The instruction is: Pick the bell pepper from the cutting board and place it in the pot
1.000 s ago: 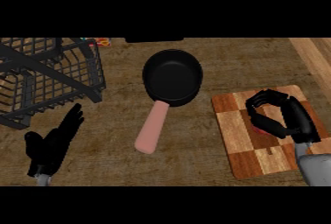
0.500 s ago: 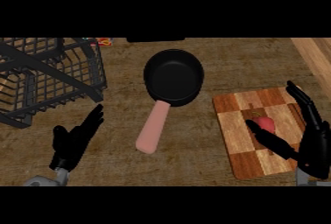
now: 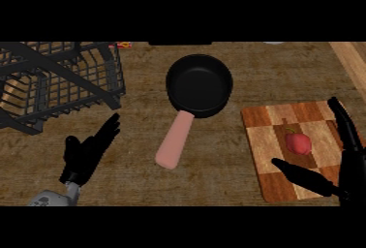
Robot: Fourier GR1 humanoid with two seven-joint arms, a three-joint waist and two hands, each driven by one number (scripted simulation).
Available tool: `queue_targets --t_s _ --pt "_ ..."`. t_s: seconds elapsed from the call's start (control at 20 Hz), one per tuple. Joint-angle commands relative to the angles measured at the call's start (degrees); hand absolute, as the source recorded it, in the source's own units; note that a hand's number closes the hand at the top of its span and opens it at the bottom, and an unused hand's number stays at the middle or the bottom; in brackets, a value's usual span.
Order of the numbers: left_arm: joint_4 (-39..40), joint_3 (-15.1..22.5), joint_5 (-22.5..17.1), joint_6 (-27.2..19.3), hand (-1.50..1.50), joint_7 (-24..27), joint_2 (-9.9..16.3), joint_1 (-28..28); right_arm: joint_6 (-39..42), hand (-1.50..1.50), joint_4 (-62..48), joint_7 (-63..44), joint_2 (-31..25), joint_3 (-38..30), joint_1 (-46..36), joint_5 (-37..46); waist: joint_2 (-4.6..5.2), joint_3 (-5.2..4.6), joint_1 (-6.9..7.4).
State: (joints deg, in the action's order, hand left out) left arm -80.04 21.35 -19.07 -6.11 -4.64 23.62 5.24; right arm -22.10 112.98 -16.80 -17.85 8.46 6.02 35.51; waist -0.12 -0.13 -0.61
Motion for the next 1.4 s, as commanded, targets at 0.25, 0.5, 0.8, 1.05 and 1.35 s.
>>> queue_targets --t_s 0.25,0.5,0.8,1.05,1.35 --pt "0.7 -0.2 2.2 -0.1 0.00 -1.2 -3.2 1.2 13.3 -1.50 -5.5 -16.2 -0.2 -2.7 -6.3 -5.4 0.14 0.12 1.18" --pt "4.0 -1.0 3.3 1.5 0.00 0.1 -4.4 3.4 18.2 -1.50 -17.0 -12.5 -2.3 -2.3 -7.0 -6.3 0.21 0.14 0.88" --pt "-1.1 -5.9 3.4 5.9 0.00 -2.0 -2.2 -0.5 17.2 -1.50 -22.4 -2.5 -3.0 -9.3 -5.1 -7.4 0.08 0.15 0.68" --pt "3.9 -7.4 6.5 6.7 0.00 -1.6 -6.1 2.1 16.4 -1.50 -22.1 4.8 -4.0 -13.0 -1.6 -7.3 0.09 0.14 0.40" --pt "0.3 -8.2 7.8 7.3 0.00 -2.5 -6.3 -0.6 20.4 -1.50 -22.0 10.8 -1.5 -15.7 0.2 -15.5 0.03 0.14 0.48"
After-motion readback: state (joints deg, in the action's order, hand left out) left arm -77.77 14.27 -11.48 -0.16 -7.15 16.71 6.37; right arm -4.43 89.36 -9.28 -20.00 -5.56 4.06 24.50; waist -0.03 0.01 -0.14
